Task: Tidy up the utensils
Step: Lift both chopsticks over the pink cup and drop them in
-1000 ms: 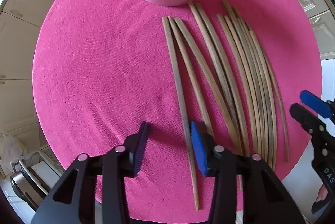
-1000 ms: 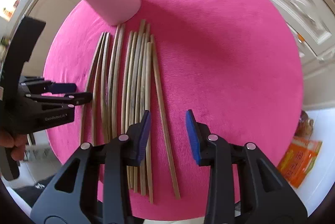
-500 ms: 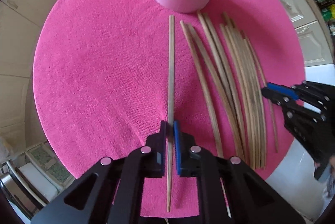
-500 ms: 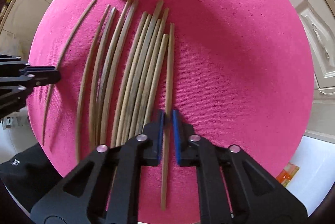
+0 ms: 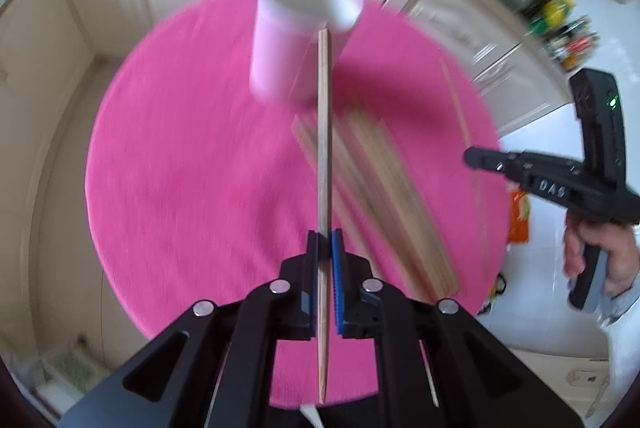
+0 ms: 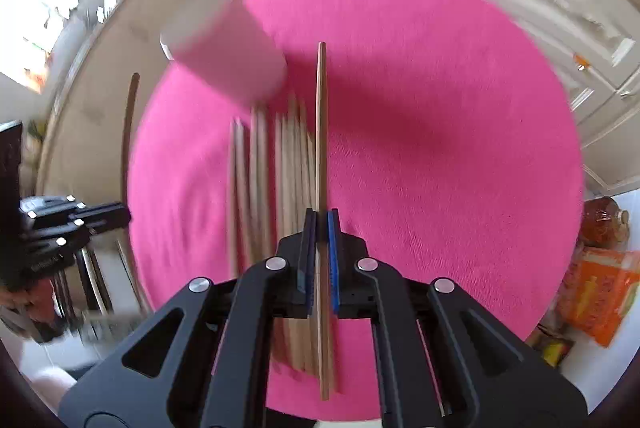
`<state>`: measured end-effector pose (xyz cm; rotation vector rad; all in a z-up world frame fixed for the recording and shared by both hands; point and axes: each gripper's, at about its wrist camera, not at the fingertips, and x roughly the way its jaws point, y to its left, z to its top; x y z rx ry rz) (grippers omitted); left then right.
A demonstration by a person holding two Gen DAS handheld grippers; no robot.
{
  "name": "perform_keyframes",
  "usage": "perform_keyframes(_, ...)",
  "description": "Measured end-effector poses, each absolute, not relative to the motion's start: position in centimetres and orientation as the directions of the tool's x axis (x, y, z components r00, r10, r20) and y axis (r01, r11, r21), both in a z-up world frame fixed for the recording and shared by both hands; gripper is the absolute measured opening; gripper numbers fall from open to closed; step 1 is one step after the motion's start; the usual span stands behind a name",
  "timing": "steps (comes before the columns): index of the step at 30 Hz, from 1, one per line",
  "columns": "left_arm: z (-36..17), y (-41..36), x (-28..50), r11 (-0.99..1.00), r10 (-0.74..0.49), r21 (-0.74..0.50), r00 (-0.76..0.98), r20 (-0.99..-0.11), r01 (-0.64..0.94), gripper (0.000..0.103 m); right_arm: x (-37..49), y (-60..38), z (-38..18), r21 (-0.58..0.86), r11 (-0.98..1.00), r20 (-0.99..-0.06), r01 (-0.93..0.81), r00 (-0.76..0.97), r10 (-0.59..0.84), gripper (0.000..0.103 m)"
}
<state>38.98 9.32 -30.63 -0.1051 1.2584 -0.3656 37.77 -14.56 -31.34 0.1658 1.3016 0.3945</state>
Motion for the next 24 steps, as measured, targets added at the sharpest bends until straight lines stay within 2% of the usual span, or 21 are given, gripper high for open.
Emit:
perform_keyframes(5, -25.2, 9.4, 41.8, 0.917, -0.386, -0.274, 0.465, -0.797, 0.291, 0.006, 38.5, -12.6, -26.2, 0.378, 0.912, -0.82, -0.156, 0.401, 0.409, 0.006)
perform_keyframes(13, -18.8, 9.2, 47.7, 0.909, -0.416, -0.244, 0.676, -0.608, 0.339, 0.006, 42.5, -8.7, -20.2, 0.428, 0.894, -0.616, -0.132, 0.681, 0.396, 0.006)
perform_keyframes(17, -18.6, 10.0, 50.8, 0.912, -0.411, -0.262, 0.736, -0.538, 0.317, 0.006, 43.8, -7.2, -19.8, 0.426, 0.9, -0.561, -0.096, 0.752, 0.345, 0.006)
perform_keyframes(24, -19.9, 9.7, 53.8, 0.911, -0.41, -0.263, 0.773, -0.484, 0.317, 0.006, 46.5, -5.7, -21.5, 0.449, 0.893, -0.497, -0.027, 0.823, 0.274, 0.006)
